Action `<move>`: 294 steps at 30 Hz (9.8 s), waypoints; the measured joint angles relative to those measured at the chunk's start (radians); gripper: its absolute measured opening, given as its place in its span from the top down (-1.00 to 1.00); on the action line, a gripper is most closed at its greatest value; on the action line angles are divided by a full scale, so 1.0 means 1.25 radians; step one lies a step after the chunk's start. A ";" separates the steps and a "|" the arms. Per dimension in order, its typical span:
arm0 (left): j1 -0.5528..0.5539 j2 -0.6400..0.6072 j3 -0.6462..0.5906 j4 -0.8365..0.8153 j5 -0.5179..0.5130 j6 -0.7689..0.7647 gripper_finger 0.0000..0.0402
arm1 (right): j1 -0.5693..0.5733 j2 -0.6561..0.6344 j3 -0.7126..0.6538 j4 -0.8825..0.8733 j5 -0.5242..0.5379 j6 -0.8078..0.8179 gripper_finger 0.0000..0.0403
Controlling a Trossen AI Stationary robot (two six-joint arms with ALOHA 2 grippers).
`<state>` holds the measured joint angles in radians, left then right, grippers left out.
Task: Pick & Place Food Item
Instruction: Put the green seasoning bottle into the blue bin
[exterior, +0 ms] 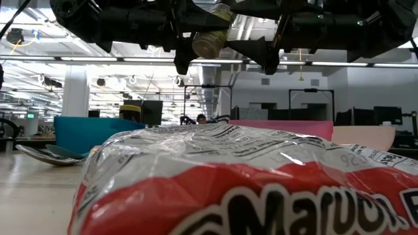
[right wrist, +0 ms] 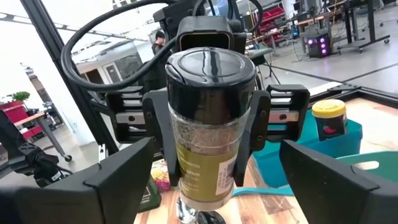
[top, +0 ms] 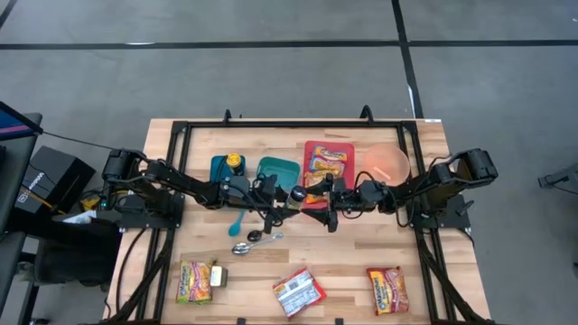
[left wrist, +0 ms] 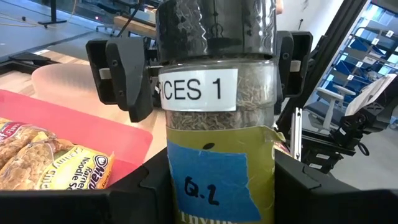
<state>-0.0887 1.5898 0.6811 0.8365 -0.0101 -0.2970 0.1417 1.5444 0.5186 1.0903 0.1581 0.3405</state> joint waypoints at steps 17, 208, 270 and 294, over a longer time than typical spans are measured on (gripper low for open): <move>-0.002 0.001 0.000 -0.013 0.000 0.002 0.16 | -0.010 0.149 0.125 0.001 -0.062 -0.007 -0.64; -0.004 -0.122 -0.078 -0.080 0.037 0.020 -0.61 | 0.011 0.108 0.224 -0.355 -0.130 0.042 0.15; -0.005 -0.025 -0.010 -0.022 0.001 0.000 -0.07 | 0.007 0.116 0.233 -0.344 -0.081 0.051 0.14; -0.005 -0.025 -0.010 -0.023 0.002 0.000 0.02 | 0.007 0.115 0.233 -0.346 -0.081 0.051 0.14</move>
<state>-0.0943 1.5585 0.6682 0.8084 -0.0082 -0.2970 0.1499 1.6886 0.8097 0.6582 0.0569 0.4038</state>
